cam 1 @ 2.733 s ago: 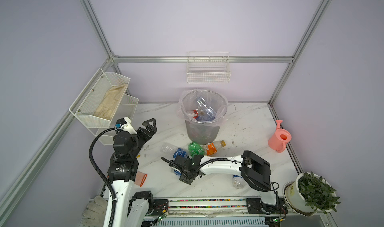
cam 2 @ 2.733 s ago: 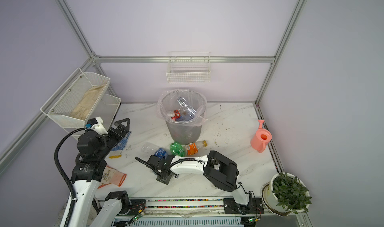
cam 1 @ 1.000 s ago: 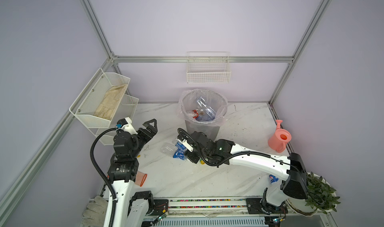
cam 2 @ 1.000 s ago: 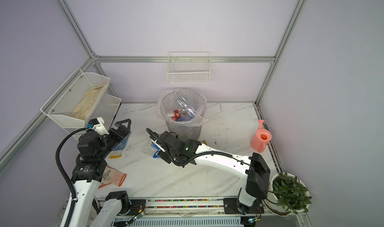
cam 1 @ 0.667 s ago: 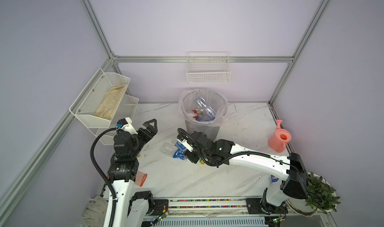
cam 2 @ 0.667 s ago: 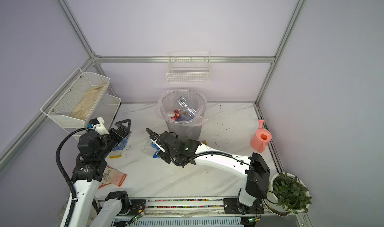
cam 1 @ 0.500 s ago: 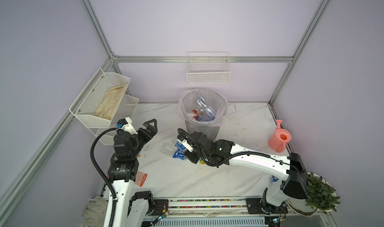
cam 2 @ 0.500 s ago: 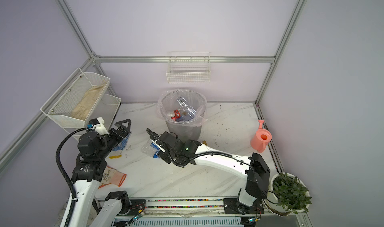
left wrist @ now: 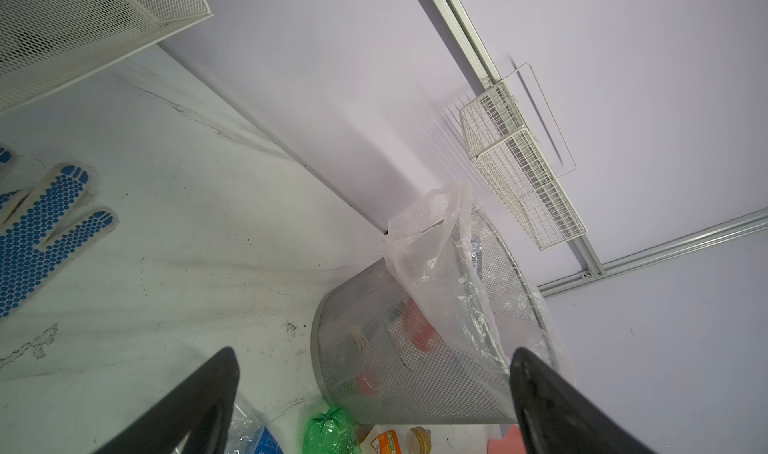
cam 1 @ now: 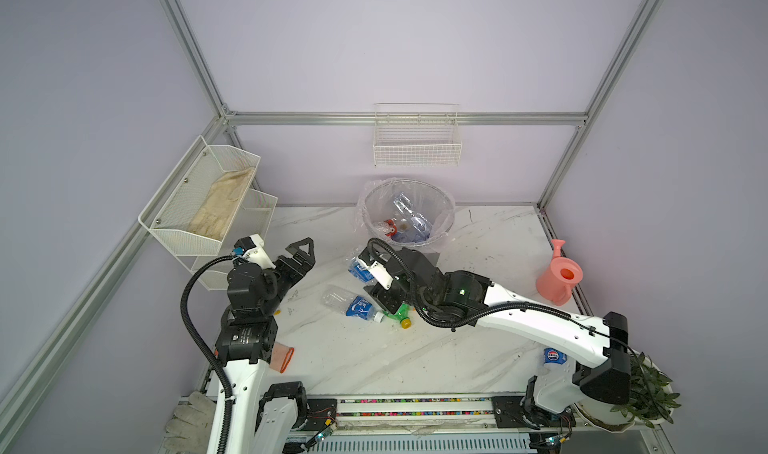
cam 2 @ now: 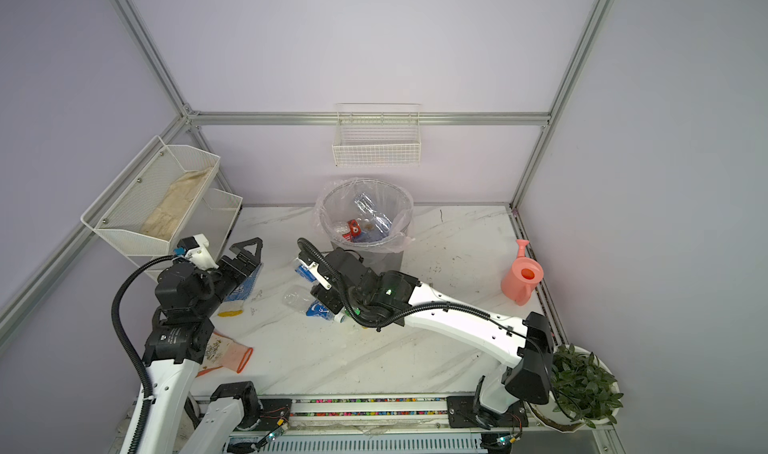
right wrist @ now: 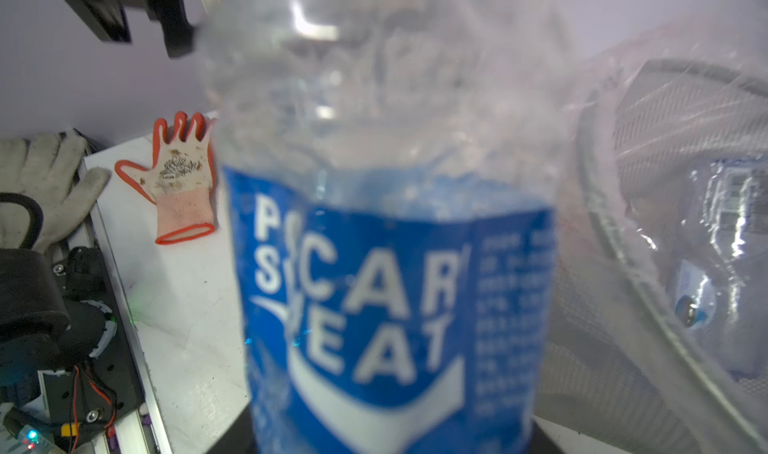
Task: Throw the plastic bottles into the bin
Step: 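Lift the Pocari Sweat bottle with the right gripper toward the wastebasket, then move the bottle over the wastebasket and open the right gripper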
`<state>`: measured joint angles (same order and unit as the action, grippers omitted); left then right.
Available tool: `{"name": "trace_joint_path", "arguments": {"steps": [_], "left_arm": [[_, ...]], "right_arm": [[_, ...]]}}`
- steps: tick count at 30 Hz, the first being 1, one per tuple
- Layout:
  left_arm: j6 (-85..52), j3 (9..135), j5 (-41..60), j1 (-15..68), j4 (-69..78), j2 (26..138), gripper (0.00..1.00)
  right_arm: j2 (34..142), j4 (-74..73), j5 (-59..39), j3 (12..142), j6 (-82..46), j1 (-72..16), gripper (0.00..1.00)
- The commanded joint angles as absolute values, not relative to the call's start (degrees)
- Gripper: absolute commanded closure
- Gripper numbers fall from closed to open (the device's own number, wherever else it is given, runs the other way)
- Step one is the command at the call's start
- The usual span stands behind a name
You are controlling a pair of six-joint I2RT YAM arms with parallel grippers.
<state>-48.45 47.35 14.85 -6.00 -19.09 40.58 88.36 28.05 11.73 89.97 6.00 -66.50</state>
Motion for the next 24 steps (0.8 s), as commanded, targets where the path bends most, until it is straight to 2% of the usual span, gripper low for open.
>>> {"name": "trace_joint_path", "arguments": {"steps": [1, 24], "left_arm": [[-47.3, 49.1, 16.4, -6.4, -18.1, 40.0, 0.0], [-43.3, 49.2, 24.6, -4.7, -14.3, 38.7, 0.0]], "right_arm": [[86.0, 27.2, 13.5, 94.1, 8.4, -66.3, 0.69], [79.9, 16.4, 23.9, 105.1, 16.5, -66.3, 0.69]]}}
